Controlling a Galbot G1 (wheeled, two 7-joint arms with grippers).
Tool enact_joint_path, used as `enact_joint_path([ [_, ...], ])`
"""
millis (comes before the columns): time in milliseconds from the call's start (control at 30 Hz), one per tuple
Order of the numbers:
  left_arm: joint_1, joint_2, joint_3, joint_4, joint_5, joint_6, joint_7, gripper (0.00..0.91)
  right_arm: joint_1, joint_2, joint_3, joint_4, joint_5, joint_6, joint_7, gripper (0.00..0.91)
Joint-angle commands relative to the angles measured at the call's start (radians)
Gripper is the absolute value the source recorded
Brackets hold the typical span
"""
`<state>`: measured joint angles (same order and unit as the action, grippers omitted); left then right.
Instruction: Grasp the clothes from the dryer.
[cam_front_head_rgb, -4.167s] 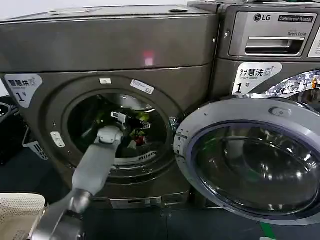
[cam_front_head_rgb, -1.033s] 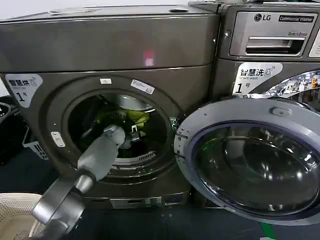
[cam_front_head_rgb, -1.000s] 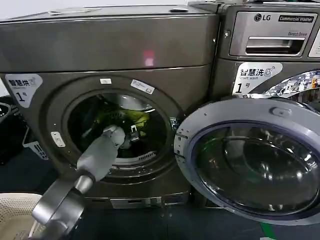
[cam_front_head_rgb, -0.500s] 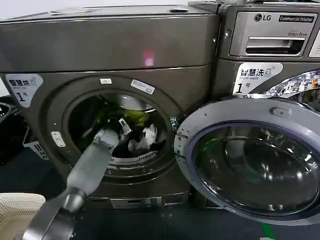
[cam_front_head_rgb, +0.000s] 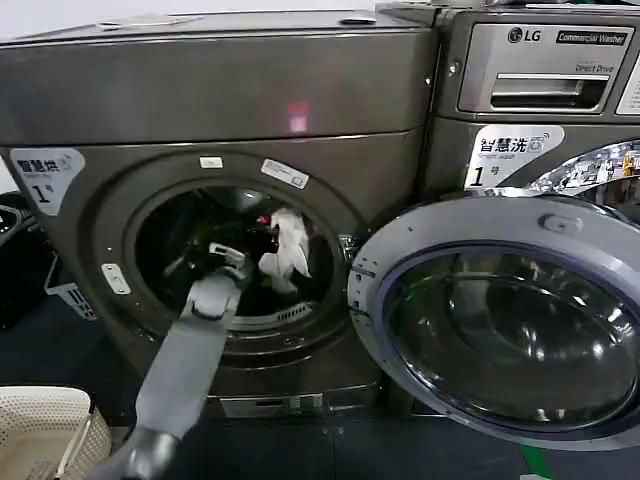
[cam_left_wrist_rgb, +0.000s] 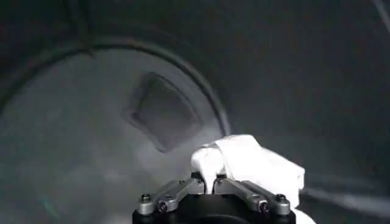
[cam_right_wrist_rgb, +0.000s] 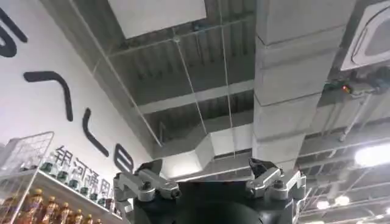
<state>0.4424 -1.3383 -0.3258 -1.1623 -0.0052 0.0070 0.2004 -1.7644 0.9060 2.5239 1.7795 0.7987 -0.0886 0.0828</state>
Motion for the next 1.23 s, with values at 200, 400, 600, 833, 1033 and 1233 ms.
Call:
enact_joint_path([
  [200,0.215,-0.073,-0.103,-0.224,-0.052,-0.1,-0.309,0.0,-0.009,-0.004,0.014,0.028,0.009,0.022,-0.026,0.907],
  [400,0.215,-0.083,-0.103,-0.231,-0.043,-0.117,-0.318,0.0,-0.028,-0.002,0.041,0.016,0.012,0.028,-0.028,0.907],
  [600,0.219,-0.086,-0.1,-0.242,-0.042,-0.117,-0.311,0.0,-0.03,0.002,0.044,0.023,0.019,0.026,-0.034,0.907],
  [833,0.226,-0.083,-0.102,-0.244,-0.046,-0.12,-0.309,0.0,-0.031,0.0,0.052,0.026,0.013,0.011,-0.041,0.907],
  [1033,0.222,-0.085,-0.098,-0.244,-0.045,-0.118,-0.308,0.0,-0.031,-0.001,0.051,0.024,0.014,0.012,-0.045,0.907],
  [1233,0.226,-0.087,-0.095,-0.256,-0.052,-0.114,-0.307,0.0,-0.038,-0.007,0.055,0.025,0.015,0.012,-0.048,0.907],
])
